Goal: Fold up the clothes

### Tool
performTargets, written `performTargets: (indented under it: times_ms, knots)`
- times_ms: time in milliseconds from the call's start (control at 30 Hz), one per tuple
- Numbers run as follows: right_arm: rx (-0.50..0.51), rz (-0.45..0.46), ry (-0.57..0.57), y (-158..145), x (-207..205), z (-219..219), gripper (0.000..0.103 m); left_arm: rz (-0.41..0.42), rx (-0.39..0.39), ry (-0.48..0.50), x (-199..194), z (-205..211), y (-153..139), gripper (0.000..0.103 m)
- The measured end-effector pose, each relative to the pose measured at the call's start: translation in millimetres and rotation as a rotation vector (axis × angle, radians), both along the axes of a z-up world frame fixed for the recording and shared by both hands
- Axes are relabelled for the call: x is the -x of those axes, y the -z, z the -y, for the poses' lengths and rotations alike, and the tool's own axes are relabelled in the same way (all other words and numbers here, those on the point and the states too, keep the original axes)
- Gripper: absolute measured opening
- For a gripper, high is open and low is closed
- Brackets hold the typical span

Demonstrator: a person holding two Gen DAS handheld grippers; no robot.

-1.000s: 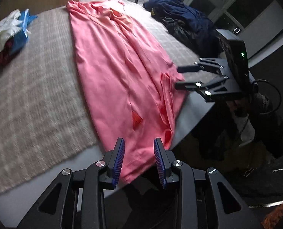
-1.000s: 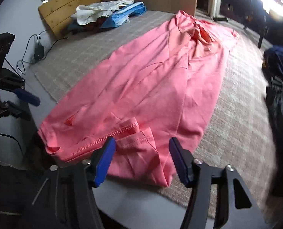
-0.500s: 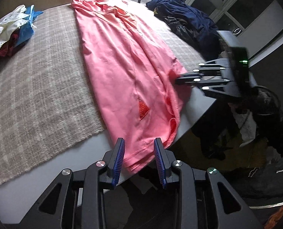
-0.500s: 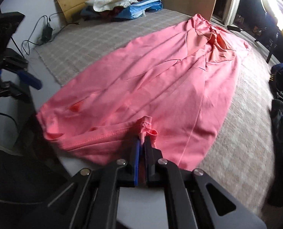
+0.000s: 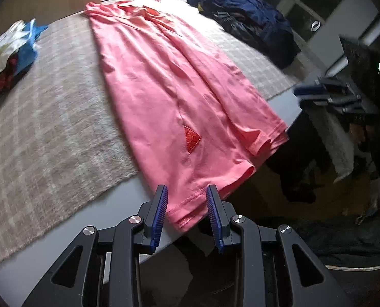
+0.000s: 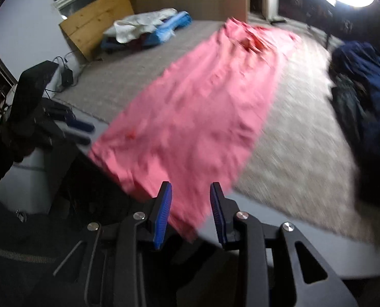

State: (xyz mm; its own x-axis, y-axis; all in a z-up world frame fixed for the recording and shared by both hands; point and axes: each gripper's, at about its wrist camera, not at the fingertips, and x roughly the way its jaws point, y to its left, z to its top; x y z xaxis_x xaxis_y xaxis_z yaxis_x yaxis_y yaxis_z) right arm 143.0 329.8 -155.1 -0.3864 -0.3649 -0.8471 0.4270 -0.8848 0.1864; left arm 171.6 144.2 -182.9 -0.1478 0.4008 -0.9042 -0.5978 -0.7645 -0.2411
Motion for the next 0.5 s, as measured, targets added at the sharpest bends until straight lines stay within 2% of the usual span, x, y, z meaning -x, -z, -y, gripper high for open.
performTargets:
  times_ms: [100, 233, 333, 400, 433, 500]
  knots:
    - [0.009, -0.005, -0.036, 22, 16, 36, 0.031, -0.003, 0.028, 0.035, 0, -15, 6, 0.030]
    - [-0.079, 0.030, -0.099, 49, 14, 64, 0.030, 0.003, 0.031, 0.042, -1, -19, 11, 0.030]
    - [-0.049, 0.099, -0.178, 48, -9, 72, 0.031, 0.013, 0.038, 0.004, -2, -9, 14, 0.030]
    - [-0.012, 0.129, -0.203, 36, -26, 64, 0.031, 0.016, 0.033, -0.031, -3, 2, 14, 0.030]
    - [-0.007, 0.116, -0.173, 29, -31, 55, 0.031, 0.015, 0.034, -0.053, -4, 7, 13, 0.030]
    - [0.004, 0.077, -0.004, 16, -31, 22, 0.031, 0.012, 0.038, -0.102, -4, 17, 13, 0.030]
